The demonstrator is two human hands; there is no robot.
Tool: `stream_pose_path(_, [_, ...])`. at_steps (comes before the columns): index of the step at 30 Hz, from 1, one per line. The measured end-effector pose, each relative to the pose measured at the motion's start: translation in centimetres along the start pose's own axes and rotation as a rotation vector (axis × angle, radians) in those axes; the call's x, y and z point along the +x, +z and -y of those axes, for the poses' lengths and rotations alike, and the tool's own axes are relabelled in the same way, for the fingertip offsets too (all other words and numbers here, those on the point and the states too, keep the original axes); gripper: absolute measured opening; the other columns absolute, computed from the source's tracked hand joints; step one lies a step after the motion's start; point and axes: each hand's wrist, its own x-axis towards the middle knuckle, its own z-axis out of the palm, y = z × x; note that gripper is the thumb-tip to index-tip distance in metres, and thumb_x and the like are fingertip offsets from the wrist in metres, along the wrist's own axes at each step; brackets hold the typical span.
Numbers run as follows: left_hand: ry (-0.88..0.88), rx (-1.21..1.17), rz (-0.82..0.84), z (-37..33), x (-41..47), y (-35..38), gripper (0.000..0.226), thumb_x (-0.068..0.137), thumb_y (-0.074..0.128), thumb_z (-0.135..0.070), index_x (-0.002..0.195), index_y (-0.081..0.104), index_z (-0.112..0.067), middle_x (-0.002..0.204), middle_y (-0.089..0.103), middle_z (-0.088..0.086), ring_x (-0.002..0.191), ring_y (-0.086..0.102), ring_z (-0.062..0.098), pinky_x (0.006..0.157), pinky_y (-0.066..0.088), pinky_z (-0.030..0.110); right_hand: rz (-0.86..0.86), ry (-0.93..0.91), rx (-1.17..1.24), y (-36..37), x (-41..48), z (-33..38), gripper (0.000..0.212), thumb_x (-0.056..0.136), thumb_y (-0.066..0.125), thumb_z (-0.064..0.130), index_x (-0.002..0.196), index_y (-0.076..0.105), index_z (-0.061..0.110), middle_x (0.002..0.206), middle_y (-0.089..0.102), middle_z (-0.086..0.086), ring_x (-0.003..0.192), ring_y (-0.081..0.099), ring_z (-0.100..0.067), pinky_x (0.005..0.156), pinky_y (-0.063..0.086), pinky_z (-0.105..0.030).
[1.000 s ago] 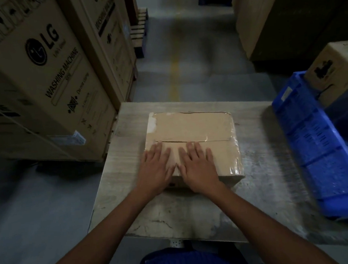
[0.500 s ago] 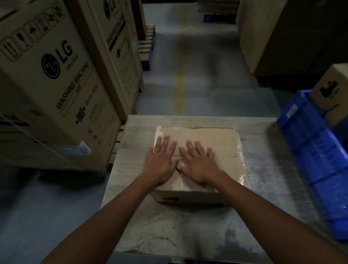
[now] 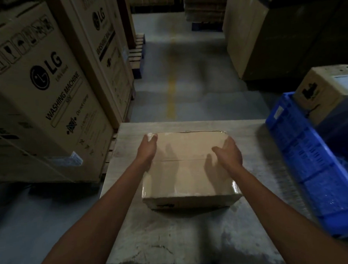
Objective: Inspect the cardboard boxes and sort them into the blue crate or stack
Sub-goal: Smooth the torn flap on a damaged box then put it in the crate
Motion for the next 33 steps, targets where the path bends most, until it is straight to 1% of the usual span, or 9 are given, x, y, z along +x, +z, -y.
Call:
stream_pose_path(5, [0.055,0.03,-0.175,-1.7,-0.1,-0.9,0.063,0.101,0.038,-0.055,0.14,0.052,-0.008,0.142,0.053,0.014,0.128,0.05,0.035,0.108,0.04,0.044,-0.116,-0.026,0.12,-2.5,-0.2,1.1,0.072,0.096,0.06,0.045,0.156,0.032,0.019,0.15,0.04,-0.02,0.134,0.045,-0.039,0.107,0.04,-0.044])
stream_pose_path(8, [0.135,-0.051,-0.279,-3.6,-1.1,-1.4,0.048,0.101,0.045,-0.048,0.119,0.062,-0.007,0.126,0.06,0.017,0.114,0.057,0.035,0.089,0.046,0.039,-0.251,-0.031,0.174,-3.5,-0.7,2.9,0.057,0.099,0.045,0.057,0.141,0.052,0.019,0.137,0.05,-0.017,0.119,0.052,-0.034,0.093,0.042,-0.041])
stream_pose_path(10, [0.214,-0.094,-0.342,-4.3,-1.8,-1.7,0.037,0.099,0.052,-0.043,0.11,0.062,-0.008,0.118,0.06,0.017,0.106,0.058,0.033,0.081,0.045,0.037,-0.318,-0.033,0.269,-3.9,-1.0,3.6,0.057,0.097,0.043,0.063,0.131,0.054,0.019,0.131,0.054,-0.014,0.109,0.055,-0.029,0.083,0.042,-0.037])
stream_pose_path(17, [0.332,-0.021,-0.286,-0.1,-5.3,-1.4,0.025,0.1,0.051,-0.022,0.124,0.044,-0.02,0.128,0.043,0.01,0.107,0.047,0.022,0.095,0.048,0.046,-0.275,0.009,0.332,-2.2,-2.9,0.9,0.048,0.096,0.062,0.039,0.131,0.044,0.013,0.132,0.051,-0.013,0.1,0.051,-0.019,0.062,0.037,-0.024])
stream_pose_path(22, [0.44,0.167,-0.269,1.7,-6.8,-1.5,0.034,0.102,0.048,-0.023,0.134,0.044,-0.011,0.133,0.04,0.012,0.112,0.042,0.018,0.099,0.045,0.044,-0.291,-0.001,0.288,-1.5,-4.2,-0.9,0.047,0.096,0.063,0.031,0.133,0.043,0.011,0.137,0.048,-0.013,0.104,0.053,-0.018,0.063,0.04,-0.02])
stream_pose_path(24, [0.589,0.356,-0.319,1.3,-6.9,-1.9,0.039,0.1,0.046,-0.027,0.133,0.049,-0.008,0.133,0.041,0.015,0.117,0.044,0.026,0.099,0.045,0.047,-0.393,-0.158,0.141,-1.3,-4.8,-0.1,0.049,0.093,0.065,0.028,0.134,0.043,0.012,0.14,0.044,-0.012,0.115,0.053,-0.023,0.081,0.053,-0.033])
stream_pose_path(26, [0.77,0.503,-0.329,0.6,-7.0,-1.9,0.041,0.096,0.044,-0.029,0.129,0.054,-0.008,0.134,0.046,0.016,0.122,0.045,0.03,0.101,0.045,0.046,-0.483,-0.447,-0.035,-0.5,-5.4,1.1,0.047,0.089,0.061,0.027,0.131,0.047,0.013,0.139,0.046,-0.011,0.125,0.049,-0.028,0.099,0.048,-0.054])
stream_pose_path(30, [0.949,0.688,-0.243,-0.5,-6.9,-1.4,0.043,0.1,0.039,-0.029,0.133,0.056,-0.008,0.145,0.049,0.018,0.137,0.041,0.032,0.113,0.036,0.05,-0.249,-0.87,-0.112,2.6,-7.0,5.3,0.044,0.089,0.047,0.032,0.123,0.06,0.007,0.131,0.057,-0.013,0.119,0.055,-0.027,0.094,0.054,-0.045])
stream_pose_path(33, [0.833,0.91,-0.137,-0.6,-6.6,-1.1,0.058,0.1,0.023,-0.039,0.151,0.04,-0.015,0.161,0.03,0.012,0.15,0.023,0.031,0.119,0.02,0.052,-0.037,-0.885,-0.365,5.5,-7.0,7.4,0.054,0.097,0.041,0.036,0.143,0.049,0.008,0.149,0.044,-0.019,0.134,0.046,-0.031,0.102,0.048,-0.047])
